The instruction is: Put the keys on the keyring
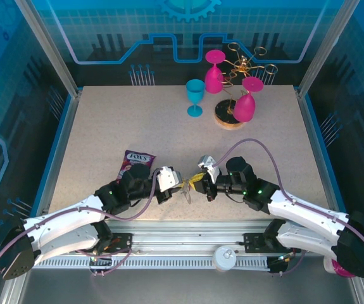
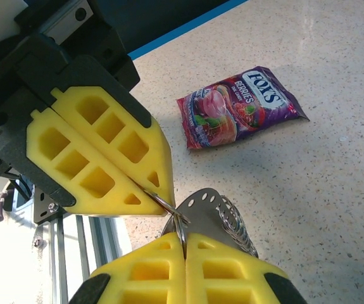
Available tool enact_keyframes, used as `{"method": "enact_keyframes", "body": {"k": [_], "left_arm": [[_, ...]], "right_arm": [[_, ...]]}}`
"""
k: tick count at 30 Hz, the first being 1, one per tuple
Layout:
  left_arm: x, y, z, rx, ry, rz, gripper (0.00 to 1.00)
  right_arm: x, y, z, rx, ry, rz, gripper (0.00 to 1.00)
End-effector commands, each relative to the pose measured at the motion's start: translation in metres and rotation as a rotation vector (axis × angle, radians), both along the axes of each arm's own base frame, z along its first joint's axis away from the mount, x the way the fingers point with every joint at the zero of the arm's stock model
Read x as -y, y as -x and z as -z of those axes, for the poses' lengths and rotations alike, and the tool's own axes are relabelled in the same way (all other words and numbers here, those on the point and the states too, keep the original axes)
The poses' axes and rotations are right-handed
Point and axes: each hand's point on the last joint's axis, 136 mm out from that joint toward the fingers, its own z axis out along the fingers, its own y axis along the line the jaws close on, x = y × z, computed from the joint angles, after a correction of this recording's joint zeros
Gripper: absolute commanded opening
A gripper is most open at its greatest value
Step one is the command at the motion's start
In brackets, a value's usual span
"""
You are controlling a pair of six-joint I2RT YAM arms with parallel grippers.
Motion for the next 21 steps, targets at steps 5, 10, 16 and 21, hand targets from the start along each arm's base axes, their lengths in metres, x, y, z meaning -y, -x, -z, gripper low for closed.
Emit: {"method": "enact_keyframes", "body": {"k": [5,10,16,21], "left_arm": [[0.006,0.002,-0.027,0.051,0.069,0.026,0.0],[0.004,-0.002,-0.033,0.081,0.088,0.004,0.0],[0.003,-0.007,-0.035,0.108,0.084,-0.019,0.0],[0.002,-0.009,-0.033,0.112,0.08,-0.029,0.0]], "right_arm": [[0.004,-0.01,0.009,-0.063,0.025,0.052,0.0],[0.002,-0.007,0.012,-0.116,0.033,0.035,0.0],[0.001,-0.008,0.005,-0.139,0.017,0.03,0.0],[0.007,-0.01,0.003,-0.142,0.022,0.042,0.34]]}}
